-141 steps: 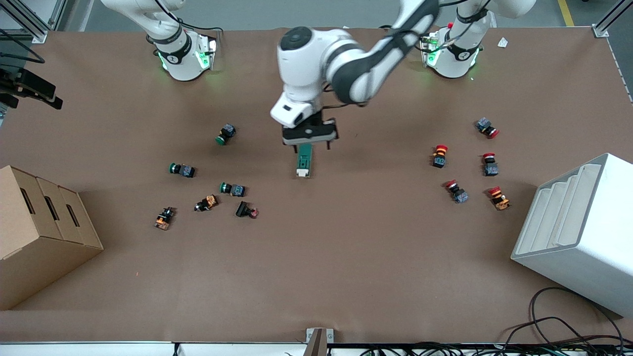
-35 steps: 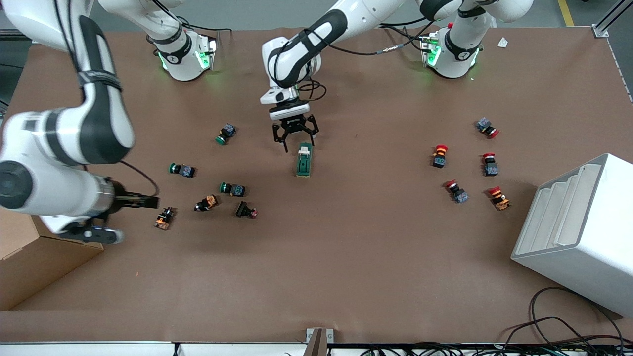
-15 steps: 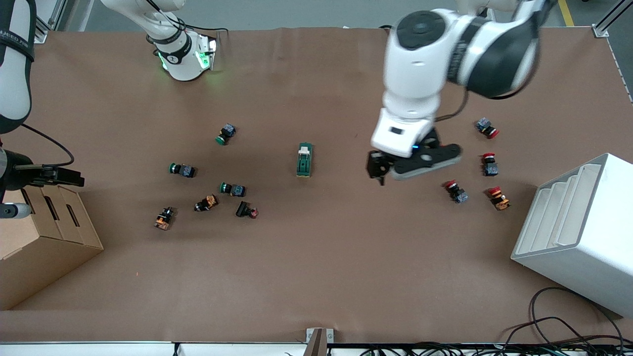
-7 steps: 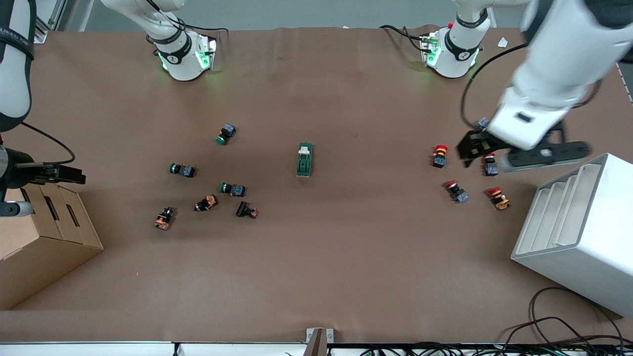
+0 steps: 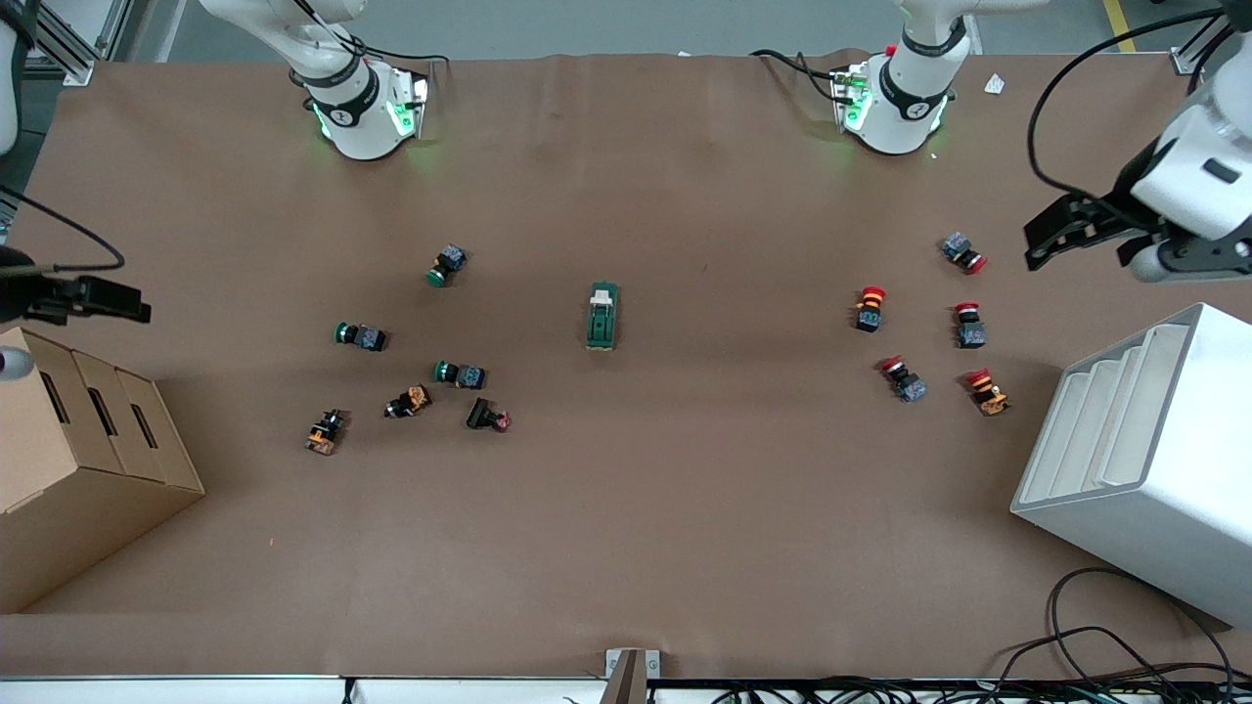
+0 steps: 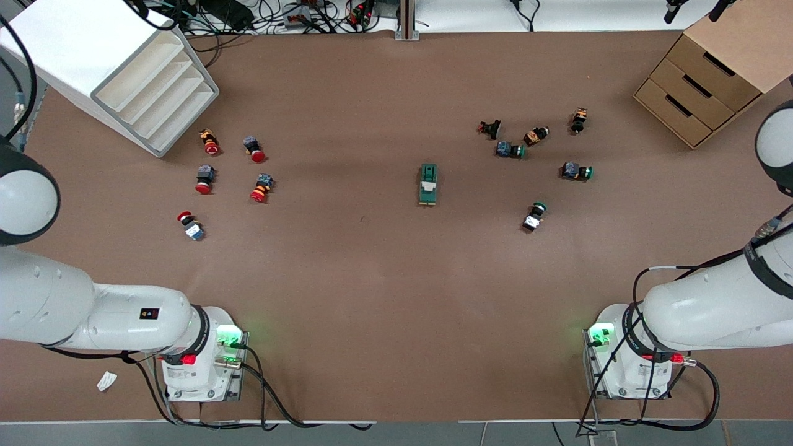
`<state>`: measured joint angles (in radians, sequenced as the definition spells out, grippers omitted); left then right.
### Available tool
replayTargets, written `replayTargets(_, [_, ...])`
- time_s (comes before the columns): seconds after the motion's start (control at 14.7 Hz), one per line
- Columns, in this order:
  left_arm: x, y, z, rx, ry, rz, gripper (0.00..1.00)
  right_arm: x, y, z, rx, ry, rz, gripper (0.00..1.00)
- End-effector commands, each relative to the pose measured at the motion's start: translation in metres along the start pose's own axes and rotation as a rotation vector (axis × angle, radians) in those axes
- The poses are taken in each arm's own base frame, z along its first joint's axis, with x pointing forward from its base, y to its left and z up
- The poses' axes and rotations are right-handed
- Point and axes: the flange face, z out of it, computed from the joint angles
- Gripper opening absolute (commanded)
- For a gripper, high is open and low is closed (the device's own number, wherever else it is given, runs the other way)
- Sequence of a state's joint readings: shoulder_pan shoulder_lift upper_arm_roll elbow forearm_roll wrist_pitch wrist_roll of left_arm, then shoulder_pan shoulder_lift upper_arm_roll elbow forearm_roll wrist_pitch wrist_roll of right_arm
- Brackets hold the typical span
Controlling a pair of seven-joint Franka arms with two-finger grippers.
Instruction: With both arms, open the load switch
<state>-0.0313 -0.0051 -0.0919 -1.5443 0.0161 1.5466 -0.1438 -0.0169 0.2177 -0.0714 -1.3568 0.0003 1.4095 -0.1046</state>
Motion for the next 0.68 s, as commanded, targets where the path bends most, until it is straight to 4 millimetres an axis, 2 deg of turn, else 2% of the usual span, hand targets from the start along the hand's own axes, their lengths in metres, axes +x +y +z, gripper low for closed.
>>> replayTargets(0.0, [-0.025,-0.025,0.001,-0.054,-0.016,-0.029,1.00,-0.041,-0.003,-0.004,0.007,0.012,-0.010,1.00])
replayTargets(0.14, [-0.037,-0.028,-0.001,-0.075,0.018,-0.035,1.00,-0.059,-0.002,-0.006,0.010,0.024,-0.008,1.00])
replayTargets(0.34, [-0.036,-0.025,-0.002,-0.066,0.016,-0.015,1.00,-0.082,-0.001,-0.015,0.007,0.072,-0.007,1.00])
replayTargets(0.48, [-0.034,-0.019,0.001,-0.050,0.014,0.035,1.00,-0.090,-0.001,-0.025,0.003,0.093,-0.008,1.00])
replayTargets(0.61, [-0.035,-0.005,0.000,-0.013,0.019,0.072,1.00,-0.097,-0.001,-0.033,-0.003,0.106,-0.009,1.00])
